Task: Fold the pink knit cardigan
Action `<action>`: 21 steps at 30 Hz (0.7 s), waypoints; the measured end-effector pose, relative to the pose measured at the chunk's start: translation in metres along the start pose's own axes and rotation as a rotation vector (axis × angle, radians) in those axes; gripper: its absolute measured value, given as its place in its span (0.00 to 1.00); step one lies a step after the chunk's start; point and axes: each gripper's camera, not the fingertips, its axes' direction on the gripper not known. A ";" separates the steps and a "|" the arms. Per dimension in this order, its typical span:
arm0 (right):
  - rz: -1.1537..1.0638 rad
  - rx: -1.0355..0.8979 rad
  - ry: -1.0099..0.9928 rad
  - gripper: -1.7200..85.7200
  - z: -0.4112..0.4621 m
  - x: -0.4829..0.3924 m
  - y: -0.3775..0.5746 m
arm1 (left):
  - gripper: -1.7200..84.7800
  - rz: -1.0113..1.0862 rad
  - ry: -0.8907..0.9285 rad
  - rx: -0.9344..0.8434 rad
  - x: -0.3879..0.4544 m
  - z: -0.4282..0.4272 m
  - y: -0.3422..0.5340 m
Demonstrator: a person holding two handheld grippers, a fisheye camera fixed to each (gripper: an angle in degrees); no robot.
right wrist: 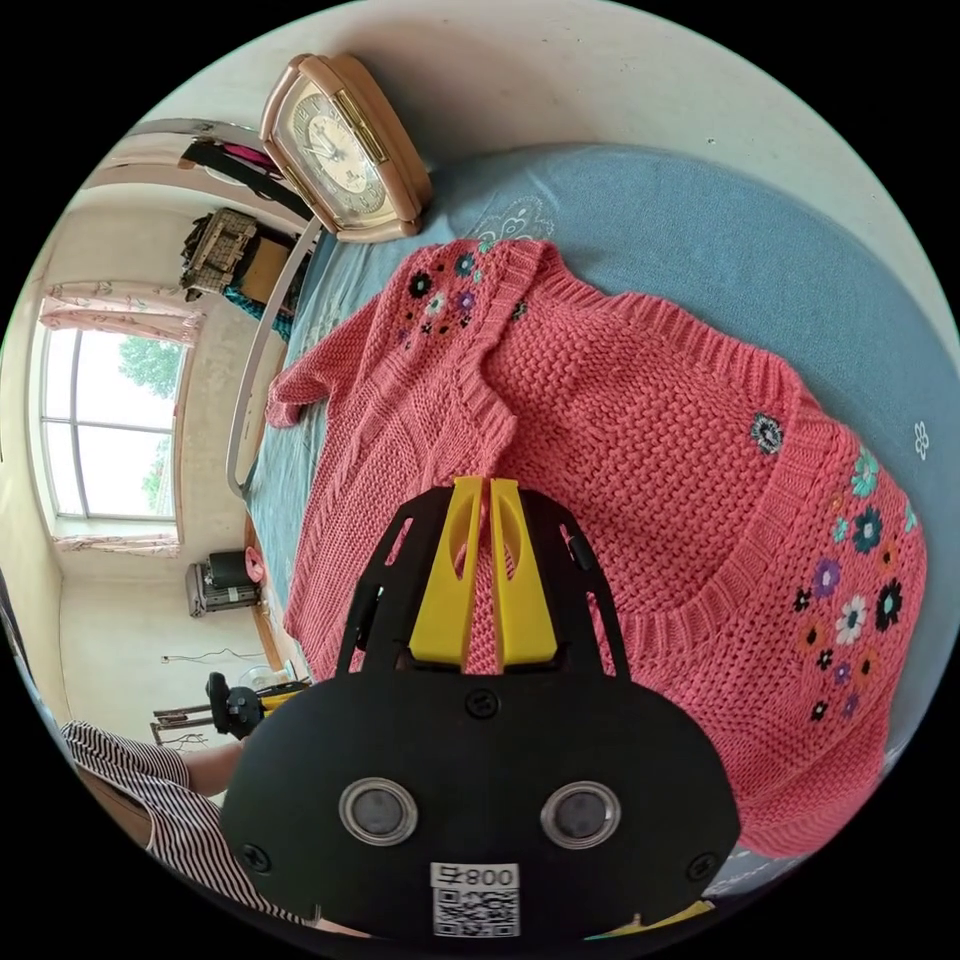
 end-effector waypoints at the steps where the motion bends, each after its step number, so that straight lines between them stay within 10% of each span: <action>1: 0.000 0.002 -0.001 0.03 0.000 -0.001 0.000 | 0.06 -0.002 -0.001 -0.003 0.000 0.000 0.003; 21: -0.085 -0.018 0.140 0.03 -0.027 -0.033 0.004 | 0.04 0.069 0.242 -0.030 0.030 0.024 0.041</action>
